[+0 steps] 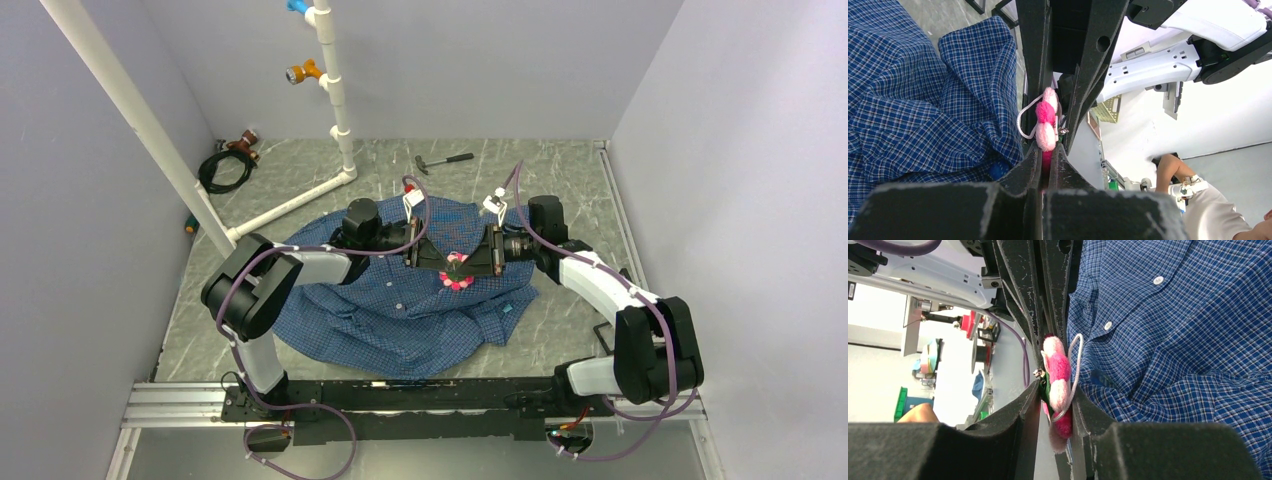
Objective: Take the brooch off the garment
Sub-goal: Close the brooch, then place the brooch in the brooch box.
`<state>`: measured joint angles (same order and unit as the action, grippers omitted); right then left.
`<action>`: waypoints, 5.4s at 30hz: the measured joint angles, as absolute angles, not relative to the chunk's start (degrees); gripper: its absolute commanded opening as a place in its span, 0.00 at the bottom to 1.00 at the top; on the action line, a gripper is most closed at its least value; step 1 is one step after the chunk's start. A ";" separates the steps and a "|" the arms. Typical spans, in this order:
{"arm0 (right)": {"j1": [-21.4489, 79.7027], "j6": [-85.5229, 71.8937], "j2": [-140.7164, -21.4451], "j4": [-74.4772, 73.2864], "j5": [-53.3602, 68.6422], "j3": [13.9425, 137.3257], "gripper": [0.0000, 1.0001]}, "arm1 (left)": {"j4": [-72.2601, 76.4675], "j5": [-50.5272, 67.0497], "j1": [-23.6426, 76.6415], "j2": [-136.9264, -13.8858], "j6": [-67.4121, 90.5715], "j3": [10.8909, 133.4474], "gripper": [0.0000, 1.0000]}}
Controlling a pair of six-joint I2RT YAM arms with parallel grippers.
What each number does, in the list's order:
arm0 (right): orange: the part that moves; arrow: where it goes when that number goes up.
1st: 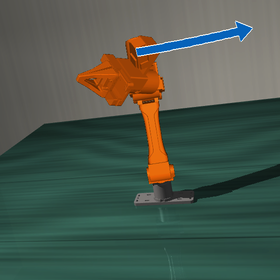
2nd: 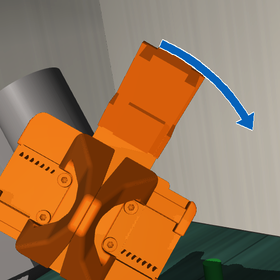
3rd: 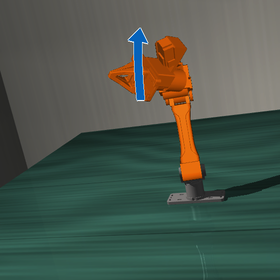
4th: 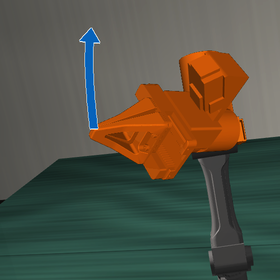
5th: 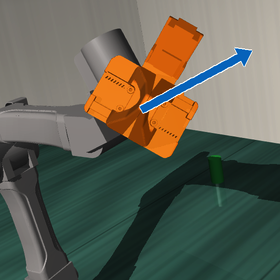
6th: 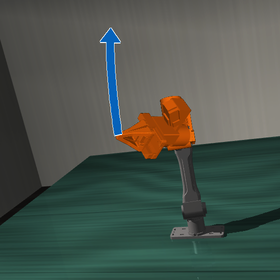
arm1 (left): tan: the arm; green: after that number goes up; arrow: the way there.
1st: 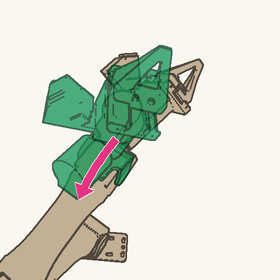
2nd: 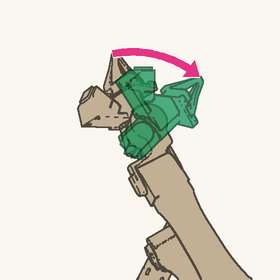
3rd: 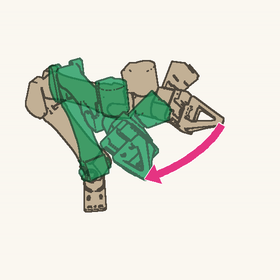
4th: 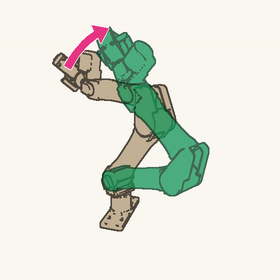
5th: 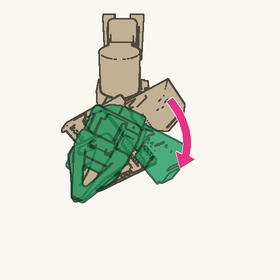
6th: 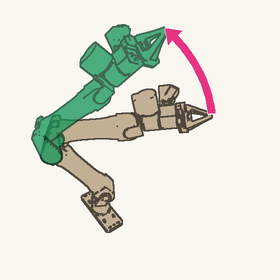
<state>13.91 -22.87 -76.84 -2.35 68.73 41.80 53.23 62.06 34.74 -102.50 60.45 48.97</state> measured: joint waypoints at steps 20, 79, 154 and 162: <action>10.07 -22.90 -76.23 -2.98 69.87 41.45 0.22 | 53.87 60.45 34.44 -102.50 61.08 48.82 0.00; 5.91 18.63 -60.36 -44.47 42.33 55.33 0.00 | 14.44 60.29 26.94 -90.45 28.03 56.64 0.99; -6.17 45.28 -70.94 -8.93 -33.74 26.13 0.22 | -0.54 61.65 25.47 -90.65 20.67 62.13 0.99; -6.17 44.53 -70.87 -11.99 -31.35 26.20 0.44 | -0.49 61.67 25.45 -90.65 20.67 62.13 1.00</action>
<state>-6.17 44.53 -70.87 -11.99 -31.35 26.20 -0.49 61.67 25.45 -90.65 20.67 62.13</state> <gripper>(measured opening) 0.422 0.995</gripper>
